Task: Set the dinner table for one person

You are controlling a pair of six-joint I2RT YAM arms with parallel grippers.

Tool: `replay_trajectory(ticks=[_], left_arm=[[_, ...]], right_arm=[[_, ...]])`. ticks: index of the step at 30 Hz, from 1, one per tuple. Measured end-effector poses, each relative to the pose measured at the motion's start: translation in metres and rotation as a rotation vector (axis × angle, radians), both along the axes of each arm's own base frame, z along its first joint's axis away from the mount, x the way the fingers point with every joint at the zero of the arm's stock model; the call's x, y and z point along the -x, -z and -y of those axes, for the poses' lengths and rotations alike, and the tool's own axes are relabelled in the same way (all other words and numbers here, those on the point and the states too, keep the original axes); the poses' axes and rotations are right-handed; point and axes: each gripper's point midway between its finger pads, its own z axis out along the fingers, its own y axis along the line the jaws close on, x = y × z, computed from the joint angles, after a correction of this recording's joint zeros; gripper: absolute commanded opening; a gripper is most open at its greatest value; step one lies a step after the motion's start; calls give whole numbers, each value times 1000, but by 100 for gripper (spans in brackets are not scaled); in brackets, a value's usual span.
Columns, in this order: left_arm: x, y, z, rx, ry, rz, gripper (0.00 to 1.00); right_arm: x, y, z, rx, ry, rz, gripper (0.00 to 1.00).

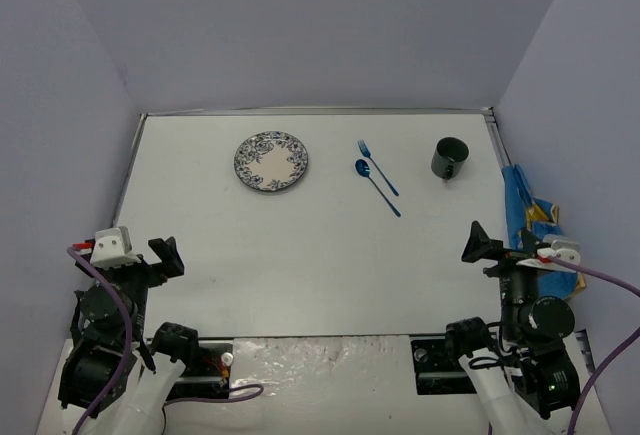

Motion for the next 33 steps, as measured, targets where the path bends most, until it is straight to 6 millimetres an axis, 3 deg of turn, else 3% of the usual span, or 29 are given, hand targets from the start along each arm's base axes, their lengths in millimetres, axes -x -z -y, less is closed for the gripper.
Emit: replay_trajectory(ticks=[6,12,18,23,29,33], left_arm=[[-1,1,-1,2,-8,-10,97],[-10,9,-2,12,-38,-62,97],[-27,9,5,9,-37,-149,97],[-49,2,11,-9,-31,-209,97],[-70,9,22,-16,3,-254,97],[-73,25,27,-13,27,-274,97]], right_arm=[[-2,2,2,0,15,-11,100],[-20,10,-1,12,23,-100,100],[-62,23,-13,18,27,-278,100],[-108,51,-14,-24,126,-453,100],[-157,89,15,-7,384,-614,100],[-167,121,62,-48,562,-704,100]])
